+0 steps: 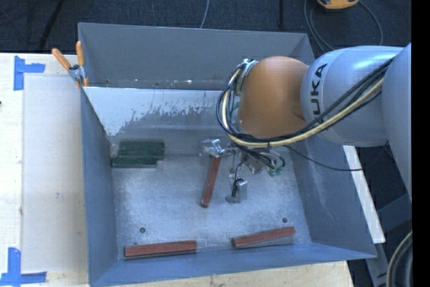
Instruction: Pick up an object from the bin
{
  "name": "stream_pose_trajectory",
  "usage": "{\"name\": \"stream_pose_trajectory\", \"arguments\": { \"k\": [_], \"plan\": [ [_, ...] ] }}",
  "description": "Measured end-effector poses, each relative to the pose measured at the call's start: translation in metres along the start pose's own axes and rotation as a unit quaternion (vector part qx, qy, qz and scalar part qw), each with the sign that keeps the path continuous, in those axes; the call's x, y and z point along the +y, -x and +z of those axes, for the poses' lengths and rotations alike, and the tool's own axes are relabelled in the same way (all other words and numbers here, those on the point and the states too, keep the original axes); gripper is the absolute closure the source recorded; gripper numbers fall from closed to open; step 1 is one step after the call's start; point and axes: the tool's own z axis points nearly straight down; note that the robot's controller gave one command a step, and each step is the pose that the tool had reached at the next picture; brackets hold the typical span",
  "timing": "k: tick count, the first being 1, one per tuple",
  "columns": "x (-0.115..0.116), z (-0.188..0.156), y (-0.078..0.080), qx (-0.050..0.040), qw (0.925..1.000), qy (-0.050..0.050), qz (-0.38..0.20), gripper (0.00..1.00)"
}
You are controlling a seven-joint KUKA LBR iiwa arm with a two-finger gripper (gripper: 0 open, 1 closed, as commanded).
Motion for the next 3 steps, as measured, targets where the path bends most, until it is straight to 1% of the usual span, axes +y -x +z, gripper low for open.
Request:
{"name": "stream_pose_trajectory", "arguments": {
  "k": [1, 2, 3],
  "plan": [
    [0.004, 0.000, 0.011, -0.0037, 0.9974, -0.002, -0.071, 0.00],
    [0.001, 0.033, 0.010, -0.0025, 0.9992, -0.001, -0.040, 0.00],
    [0.006, 0.033, 0.006, -0.0026, 0.9882, -0.001, -0.153, 1.00]
  ]
}}
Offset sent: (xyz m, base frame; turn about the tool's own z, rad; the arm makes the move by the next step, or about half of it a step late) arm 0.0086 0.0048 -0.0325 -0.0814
